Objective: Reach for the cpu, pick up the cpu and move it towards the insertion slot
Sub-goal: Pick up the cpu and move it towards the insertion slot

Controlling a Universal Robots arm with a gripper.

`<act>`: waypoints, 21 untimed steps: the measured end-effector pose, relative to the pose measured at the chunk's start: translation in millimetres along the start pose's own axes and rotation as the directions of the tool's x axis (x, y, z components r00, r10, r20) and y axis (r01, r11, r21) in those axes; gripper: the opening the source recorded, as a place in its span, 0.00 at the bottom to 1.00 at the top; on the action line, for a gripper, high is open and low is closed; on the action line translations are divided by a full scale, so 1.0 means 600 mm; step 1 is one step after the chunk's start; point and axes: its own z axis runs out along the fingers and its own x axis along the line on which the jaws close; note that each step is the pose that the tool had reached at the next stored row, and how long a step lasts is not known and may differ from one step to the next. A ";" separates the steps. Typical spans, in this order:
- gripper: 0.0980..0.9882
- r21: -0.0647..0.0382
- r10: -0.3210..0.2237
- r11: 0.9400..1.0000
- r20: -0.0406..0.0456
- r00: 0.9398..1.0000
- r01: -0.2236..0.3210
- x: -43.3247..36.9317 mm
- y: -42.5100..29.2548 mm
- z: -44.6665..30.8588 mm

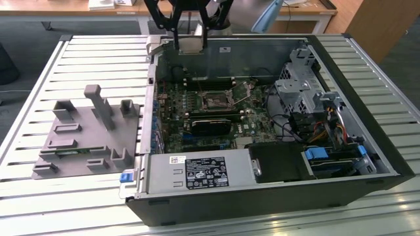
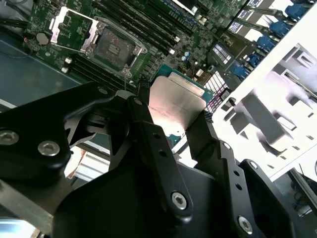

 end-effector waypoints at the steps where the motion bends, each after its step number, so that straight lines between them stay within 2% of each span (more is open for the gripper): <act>1: 0.50 0.000 0.000 1.000 0.000 1.000 0.000 -0.002 0.002 0.000; 6: 0.50 0.000 0.000 1.000 0.000 1.000 0.000 -0.006 0.015 0.001; 14: 0.50 0.000 -0.002 1.000 0.000 1.000 0.002 -0.014 0.047 0.004; 17: 0.50 0.000 -0.003 1.000 0.000 1.000 0.003 -0.021 0.055 0.005; 21: 0.50 0.000 -0.002 1.000 0.000 1.000 0.002 -0.040 0.064 0.006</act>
